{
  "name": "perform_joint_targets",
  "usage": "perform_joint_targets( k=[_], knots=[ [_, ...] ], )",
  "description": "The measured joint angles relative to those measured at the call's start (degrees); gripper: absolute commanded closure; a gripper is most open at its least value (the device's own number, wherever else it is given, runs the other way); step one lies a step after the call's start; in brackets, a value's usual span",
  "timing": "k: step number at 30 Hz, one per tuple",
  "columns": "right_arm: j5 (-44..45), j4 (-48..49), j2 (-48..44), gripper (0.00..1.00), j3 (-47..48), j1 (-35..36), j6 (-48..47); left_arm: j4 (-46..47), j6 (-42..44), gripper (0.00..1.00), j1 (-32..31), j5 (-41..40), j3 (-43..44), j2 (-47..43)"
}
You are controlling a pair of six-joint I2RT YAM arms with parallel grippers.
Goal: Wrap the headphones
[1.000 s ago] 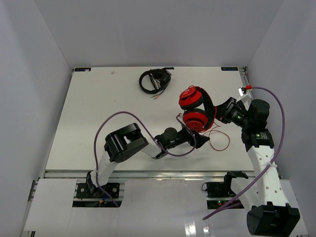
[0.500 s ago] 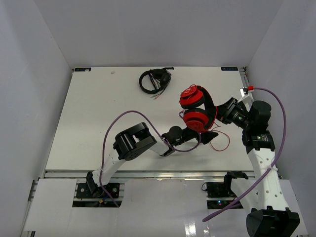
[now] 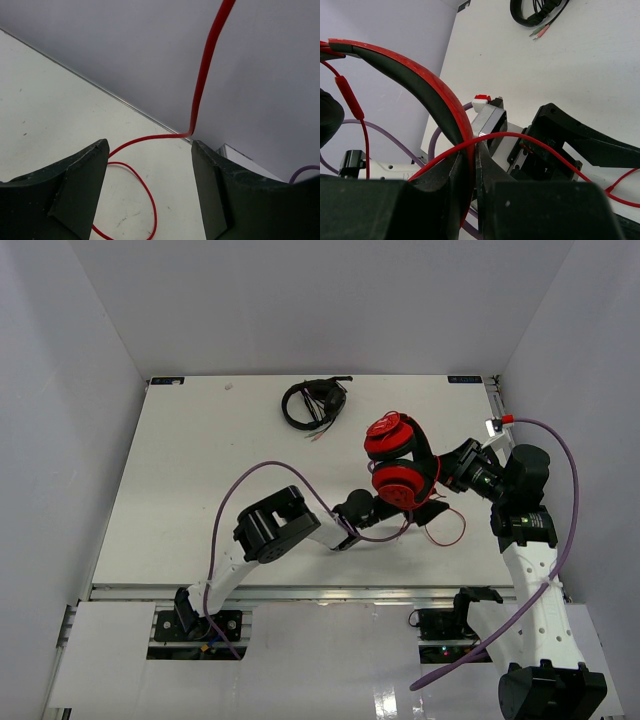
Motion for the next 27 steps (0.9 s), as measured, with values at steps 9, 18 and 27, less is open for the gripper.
perform_joint_targets(
  k=[9, 18, 27],
  knots=[
    [-1.19, -0.01, 0.00, 0.92, 0.00, 0.00, 1.73, -0.93, 3.21, 0.37, 0.34, 1.88, 7.16, 2.28],
    [-1.60, 0.01, 0.00, 0.92, 0.00, 0.00, 2.65, -1.72, 2.97, 0.96, 0.34, 2.85, 9.14, 4.33],
    [-1.16, -3.99, -1.10, 0.92, 0.14, 0.00, -4.80, -0.21, 4.08, 1.00, 1.61, 3.77, -3.67, -0.04]
  ],
)
